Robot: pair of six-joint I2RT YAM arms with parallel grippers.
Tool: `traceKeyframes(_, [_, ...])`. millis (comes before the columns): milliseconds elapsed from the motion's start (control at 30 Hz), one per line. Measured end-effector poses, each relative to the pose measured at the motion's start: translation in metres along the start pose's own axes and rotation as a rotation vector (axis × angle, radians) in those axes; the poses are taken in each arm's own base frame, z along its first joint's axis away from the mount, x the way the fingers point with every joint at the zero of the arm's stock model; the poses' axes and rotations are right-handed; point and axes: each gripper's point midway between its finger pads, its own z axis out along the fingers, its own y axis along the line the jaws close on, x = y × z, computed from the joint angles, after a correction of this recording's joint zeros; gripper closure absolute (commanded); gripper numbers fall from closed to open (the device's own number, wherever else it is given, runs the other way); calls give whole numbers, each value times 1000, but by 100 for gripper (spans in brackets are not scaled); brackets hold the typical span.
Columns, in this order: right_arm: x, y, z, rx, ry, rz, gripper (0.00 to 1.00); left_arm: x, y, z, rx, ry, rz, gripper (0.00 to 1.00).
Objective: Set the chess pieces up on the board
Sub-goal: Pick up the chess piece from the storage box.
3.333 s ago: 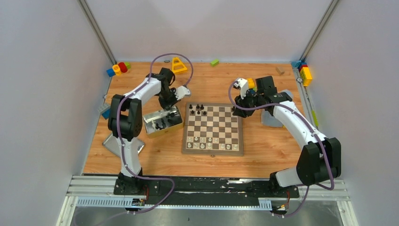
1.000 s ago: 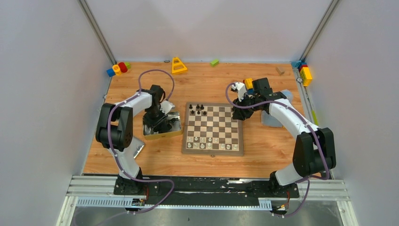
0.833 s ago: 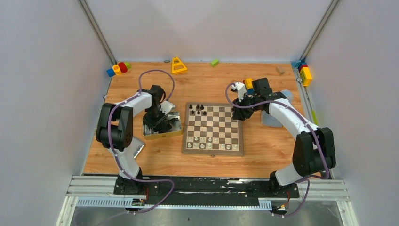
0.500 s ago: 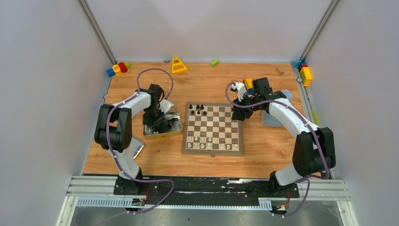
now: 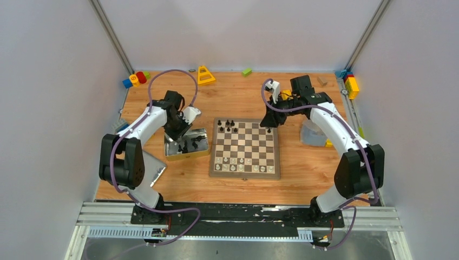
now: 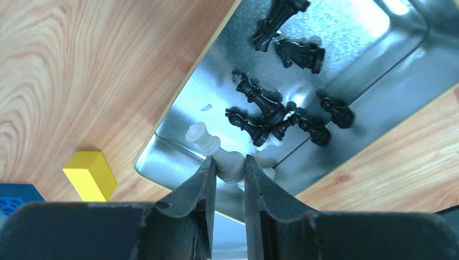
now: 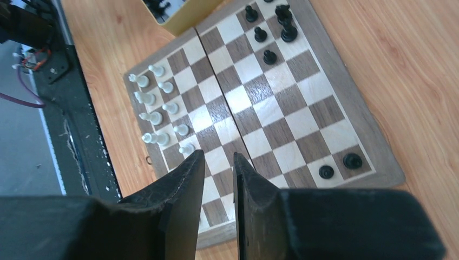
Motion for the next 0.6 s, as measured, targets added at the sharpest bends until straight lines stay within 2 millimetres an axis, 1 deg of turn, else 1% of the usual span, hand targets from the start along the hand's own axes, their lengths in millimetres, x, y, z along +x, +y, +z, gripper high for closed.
traceKeyframes(67, [-6,4,3,-32,-13,5,73,-5,-3,-5,10,-32,10,79])
traceKeyframes(167, [-17,11,9,-87,-29,20,72,-16,-11,-18,41,-110,28,79])
traceKeyframes(333, [-35,29,31,-197,-32,41,70,-40,-35,-47,119,-271,100,75])
traceKeyframes(367, [-39,34,38,-222,-27,44,69,-45,-41,-52,133,-299,126,75])
traceKeyframes(433, [-47,42,49,-265,-21,55,69,-59,-62,-65,171,-362,207,74])
traceKeyframes(533, [-58,49,65,-320,-18,78,66,-75,-91,-77,236,-426,305,74])
traceKeyframes(600, [-66,54,76,-361,-18,99,65,-85,-107,-84,275,-460,355,74])
